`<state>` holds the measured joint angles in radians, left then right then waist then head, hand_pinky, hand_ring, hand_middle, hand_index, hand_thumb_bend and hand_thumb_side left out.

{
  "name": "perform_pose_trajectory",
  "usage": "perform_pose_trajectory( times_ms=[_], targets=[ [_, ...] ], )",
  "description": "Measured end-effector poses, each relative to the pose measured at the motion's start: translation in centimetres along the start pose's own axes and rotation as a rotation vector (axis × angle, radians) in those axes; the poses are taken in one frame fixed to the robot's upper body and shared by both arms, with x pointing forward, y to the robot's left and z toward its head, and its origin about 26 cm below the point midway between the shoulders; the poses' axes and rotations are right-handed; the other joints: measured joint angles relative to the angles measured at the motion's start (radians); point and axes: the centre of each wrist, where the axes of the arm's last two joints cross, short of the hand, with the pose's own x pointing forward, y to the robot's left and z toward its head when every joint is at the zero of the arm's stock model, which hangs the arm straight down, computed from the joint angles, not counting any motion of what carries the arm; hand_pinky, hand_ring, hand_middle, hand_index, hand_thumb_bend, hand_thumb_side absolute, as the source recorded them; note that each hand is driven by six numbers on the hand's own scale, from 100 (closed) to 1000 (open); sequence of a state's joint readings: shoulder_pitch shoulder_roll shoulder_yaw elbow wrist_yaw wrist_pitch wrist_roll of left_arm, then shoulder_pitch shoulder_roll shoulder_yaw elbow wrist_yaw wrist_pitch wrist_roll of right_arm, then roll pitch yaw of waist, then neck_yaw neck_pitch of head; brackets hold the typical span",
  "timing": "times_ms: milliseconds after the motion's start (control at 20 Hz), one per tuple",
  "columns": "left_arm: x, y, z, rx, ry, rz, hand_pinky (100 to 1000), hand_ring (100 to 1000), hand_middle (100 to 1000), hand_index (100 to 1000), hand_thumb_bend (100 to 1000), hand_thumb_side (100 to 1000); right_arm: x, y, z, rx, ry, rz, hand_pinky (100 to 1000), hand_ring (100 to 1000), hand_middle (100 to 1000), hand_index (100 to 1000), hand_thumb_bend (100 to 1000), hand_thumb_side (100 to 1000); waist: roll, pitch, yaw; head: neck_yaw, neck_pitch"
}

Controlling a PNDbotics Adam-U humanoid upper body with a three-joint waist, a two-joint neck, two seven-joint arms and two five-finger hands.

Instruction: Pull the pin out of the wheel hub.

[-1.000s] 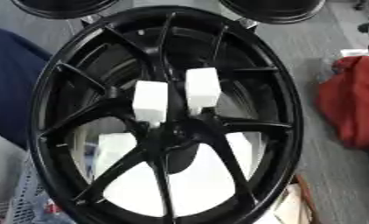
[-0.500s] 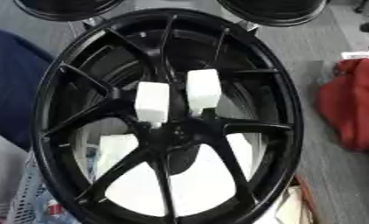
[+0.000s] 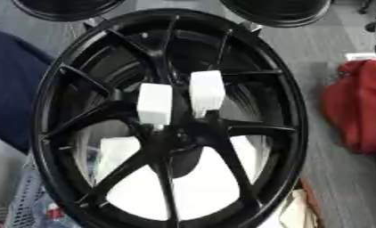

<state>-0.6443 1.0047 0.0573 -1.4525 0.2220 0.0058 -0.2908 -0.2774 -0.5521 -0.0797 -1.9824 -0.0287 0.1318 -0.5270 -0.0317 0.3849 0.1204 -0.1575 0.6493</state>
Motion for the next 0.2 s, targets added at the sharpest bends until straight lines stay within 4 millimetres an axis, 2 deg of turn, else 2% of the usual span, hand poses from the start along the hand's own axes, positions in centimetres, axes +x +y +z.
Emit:
perform_pose_trajectory(
  times_ms=[50,100,200],
  targets=[
    [0.4,-0.5,-0.1,0.004,-0.037,0.022,879,576,697,855,100,721,0.1,0.0,-0.1,0.000,-0.004,0.000,765,635,717,898,100,555,-0.001,0.000,0.001,0.000,-0.001],
    [0.6,-1.2,-0.1,0.008,-0.073,0.047,879,576,697,855,100,791,0.1,0.0,-0.1,0.001,-0.008,0.000,765,635,717,898,100,555,-0.002,0.000,0.003,0.000,-0.002],
    [0.8,-2.6,0.1,0.022,-0.134,0.101,886,580,698,857,100,795,0.3,0.1,-0.3,0.002,-0.018,0.000,766,637,718,897,100,554,-0.005,0.000,0.003,0.001,-0.003]
  ],
)
